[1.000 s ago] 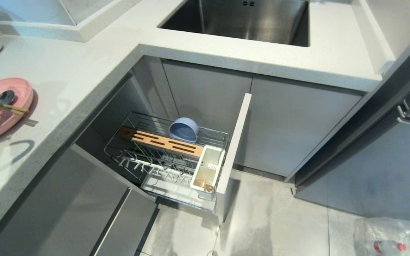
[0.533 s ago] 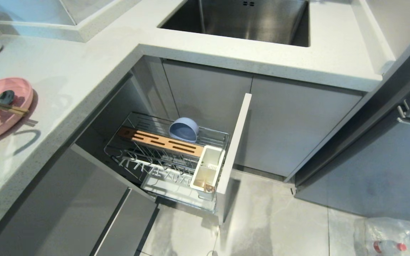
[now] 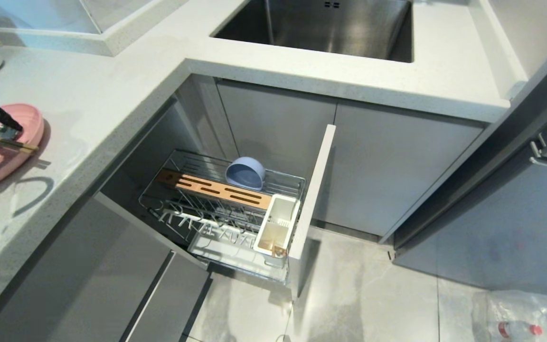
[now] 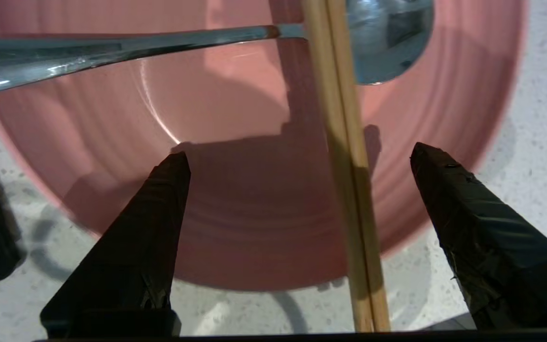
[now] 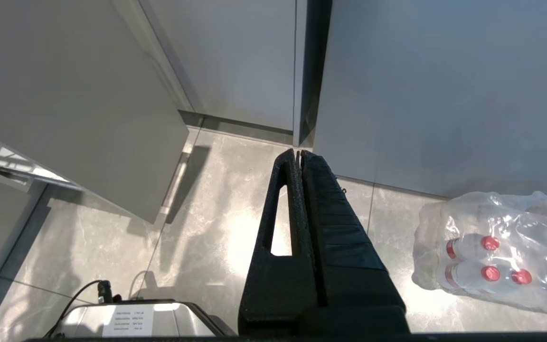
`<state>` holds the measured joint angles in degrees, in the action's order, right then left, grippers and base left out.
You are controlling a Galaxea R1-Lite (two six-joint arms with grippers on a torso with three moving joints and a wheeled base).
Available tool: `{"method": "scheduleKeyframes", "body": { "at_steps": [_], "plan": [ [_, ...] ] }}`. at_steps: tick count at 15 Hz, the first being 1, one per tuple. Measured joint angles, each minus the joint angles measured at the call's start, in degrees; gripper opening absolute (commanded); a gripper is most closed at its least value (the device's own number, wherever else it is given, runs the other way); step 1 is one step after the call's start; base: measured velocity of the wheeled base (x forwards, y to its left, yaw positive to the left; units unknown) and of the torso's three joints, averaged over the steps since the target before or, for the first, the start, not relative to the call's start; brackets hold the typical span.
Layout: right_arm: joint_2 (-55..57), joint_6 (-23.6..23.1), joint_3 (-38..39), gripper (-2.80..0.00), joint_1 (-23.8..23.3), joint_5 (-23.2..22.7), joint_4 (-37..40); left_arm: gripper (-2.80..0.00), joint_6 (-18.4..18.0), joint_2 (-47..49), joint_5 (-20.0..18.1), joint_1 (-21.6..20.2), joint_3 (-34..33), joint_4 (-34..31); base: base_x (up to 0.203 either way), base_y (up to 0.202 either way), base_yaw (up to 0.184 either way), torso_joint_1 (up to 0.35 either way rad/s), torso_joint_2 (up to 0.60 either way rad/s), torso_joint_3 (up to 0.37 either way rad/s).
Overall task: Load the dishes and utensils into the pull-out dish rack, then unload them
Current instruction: Pick up the chopsticks and place it in the cupboard
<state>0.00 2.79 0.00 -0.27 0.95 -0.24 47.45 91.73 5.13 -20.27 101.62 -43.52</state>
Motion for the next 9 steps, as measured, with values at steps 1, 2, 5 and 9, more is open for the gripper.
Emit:
{"method": "scheduleKeyframes", "body": {
  "at_steps": [1,2,5,9],
  "plan": [
    [0.00,0.02,0.00,-2.80,0.00,0.00,0.00,0.00,0.26,-0.04,-0.76,-0.37,-0.08,1.59,0.000,0.000,0.000,0.000,0.00,0.000],
    [0.00,0.00,0.00,-2.80,0.00,0.01,0.00,0.00,0.38,-0.11,-1.31,-0.72,-0.13,2.21,0.000,0.000,0.000,0.000,0.00,0.000],
    [0.00,0.02,0.00,-2.80,0.00,0.01,0.00,0.00,0.42,-0.12,-1.35,-1.05,-0.19,2.46,0.000,0.000,0.000,0.000,0.00,0.000],
    [0.00,0.02,0.00,-2.80,0.00,0.01,0.00,0.00,-0.49,0.70,-1.15,-1.05,1.10,2.70,0.000,0.000,0.000,0.000,0.00,0.000]
  ]
}}
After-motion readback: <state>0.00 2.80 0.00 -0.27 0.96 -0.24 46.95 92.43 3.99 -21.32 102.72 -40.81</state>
